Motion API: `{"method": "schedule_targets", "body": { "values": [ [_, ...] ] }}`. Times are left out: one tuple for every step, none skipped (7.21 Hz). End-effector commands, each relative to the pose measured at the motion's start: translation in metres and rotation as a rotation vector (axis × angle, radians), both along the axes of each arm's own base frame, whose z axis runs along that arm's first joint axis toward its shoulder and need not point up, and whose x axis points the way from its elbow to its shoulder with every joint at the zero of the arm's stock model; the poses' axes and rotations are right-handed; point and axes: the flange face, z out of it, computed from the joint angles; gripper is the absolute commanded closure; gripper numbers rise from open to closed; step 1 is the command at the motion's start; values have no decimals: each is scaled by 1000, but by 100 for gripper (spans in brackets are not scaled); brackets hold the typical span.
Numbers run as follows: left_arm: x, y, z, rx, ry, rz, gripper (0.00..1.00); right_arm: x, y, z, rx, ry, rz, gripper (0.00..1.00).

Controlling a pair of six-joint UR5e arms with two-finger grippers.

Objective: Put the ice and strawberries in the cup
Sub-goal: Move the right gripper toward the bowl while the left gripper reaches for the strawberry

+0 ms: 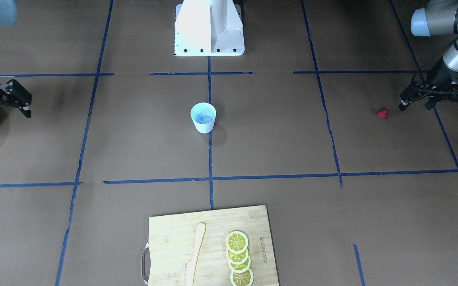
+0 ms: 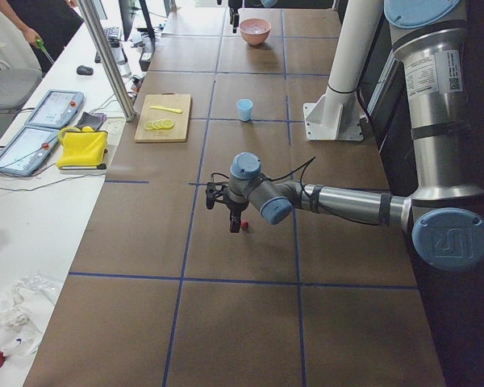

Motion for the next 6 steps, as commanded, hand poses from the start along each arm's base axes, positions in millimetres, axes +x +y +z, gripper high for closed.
{"method": "schedule_targets", "body": {
  "values": [
    [56,19,6,0,-31,-20,0,44,-1,27,3,-21,-13,1],
    [63,23,11,-2,-45,-11,0,61,-1,33,12,-25,-14,1],
    [66,25,17,-9,-52,-3,1,63,0,34,6,-32,-13,1],
    [69,26,22,-11,-56,4,2,63,1,35,2,-31,-12,1],
    [70,25,24,-13,-56,3,2,63,0,35,3,-28,-11,1],
    [72,23,27,-17,-60,3,3,63,-1,37,-2,-28,-9,1]
  ]
}}
